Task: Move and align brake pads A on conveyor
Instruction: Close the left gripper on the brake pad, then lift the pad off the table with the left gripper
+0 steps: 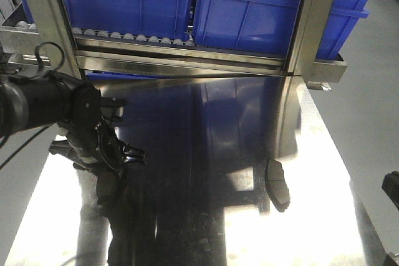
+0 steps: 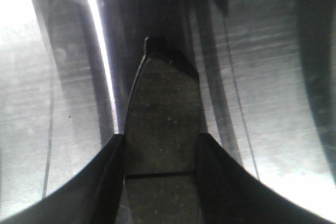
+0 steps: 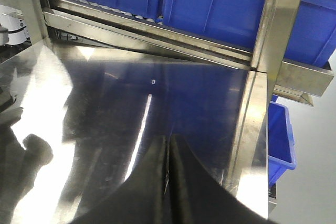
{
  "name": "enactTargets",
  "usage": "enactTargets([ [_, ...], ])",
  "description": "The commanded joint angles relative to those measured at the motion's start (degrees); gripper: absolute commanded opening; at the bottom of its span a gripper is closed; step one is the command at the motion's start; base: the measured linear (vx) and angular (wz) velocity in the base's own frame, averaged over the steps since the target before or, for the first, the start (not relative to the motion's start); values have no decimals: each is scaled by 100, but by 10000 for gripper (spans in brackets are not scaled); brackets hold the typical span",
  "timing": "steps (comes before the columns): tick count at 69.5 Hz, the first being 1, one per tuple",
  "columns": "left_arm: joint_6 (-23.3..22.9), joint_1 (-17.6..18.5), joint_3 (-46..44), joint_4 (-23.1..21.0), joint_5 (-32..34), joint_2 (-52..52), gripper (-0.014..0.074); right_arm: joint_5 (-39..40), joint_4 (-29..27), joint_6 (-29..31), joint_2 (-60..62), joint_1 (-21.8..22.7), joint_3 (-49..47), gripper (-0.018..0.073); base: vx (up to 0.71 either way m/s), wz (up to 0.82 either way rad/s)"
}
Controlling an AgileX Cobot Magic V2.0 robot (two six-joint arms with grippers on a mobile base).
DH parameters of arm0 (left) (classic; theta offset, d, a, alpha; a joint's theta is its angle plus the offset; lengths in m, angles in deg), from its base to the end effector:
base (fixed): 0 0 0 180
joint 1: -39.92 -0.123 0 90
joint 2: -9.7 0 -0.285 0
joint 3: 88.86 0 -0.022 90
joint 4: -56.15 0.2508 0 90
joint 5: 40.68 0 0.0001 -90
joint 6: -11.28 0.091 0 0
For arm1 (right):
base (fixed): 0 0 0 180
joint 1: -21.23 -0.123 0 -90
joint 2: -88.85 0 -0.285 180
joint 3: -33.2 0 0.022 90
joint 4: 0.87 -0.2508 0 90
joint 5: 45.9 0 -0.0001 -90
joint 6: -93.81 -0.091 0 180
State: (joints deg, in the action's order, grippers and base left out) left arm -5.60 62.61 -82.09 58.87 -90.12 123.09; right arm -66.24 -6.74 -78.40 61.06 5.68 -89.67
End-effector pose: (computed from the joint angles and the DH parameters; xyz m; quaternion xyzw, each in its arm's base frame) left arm 0.3310 -0.1348 0.1881 0.0642 0.9936 -0.0125 0.0918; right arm 0.0796 0.0255 0.2761 -0.1338 0.7828 0.0842 0.6018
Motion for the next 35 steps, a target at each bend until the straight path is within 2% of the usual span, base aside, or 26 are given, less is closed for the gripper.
enactTargets([
  [1, -13, -9, -137, 4, 251, -551, 73, 416, 3, 50, -32, 11, -166, -6, 0, 0],
  [18, 128, 23, -10, 68, 436, -1072, 73, 416, 3, 50, -32, 11, -166, -6, 0, 0],
  [29, 145, 60, 790, 74, 1196, -1920, 73, 416, 3, 50, -32, 11, -166, -4, 0, 0],
  [35, 145, 59, 1405, 230, 1721, -2512, 73, 416, 3, 50, -32, 11, -166, -3, 0, 0],
])
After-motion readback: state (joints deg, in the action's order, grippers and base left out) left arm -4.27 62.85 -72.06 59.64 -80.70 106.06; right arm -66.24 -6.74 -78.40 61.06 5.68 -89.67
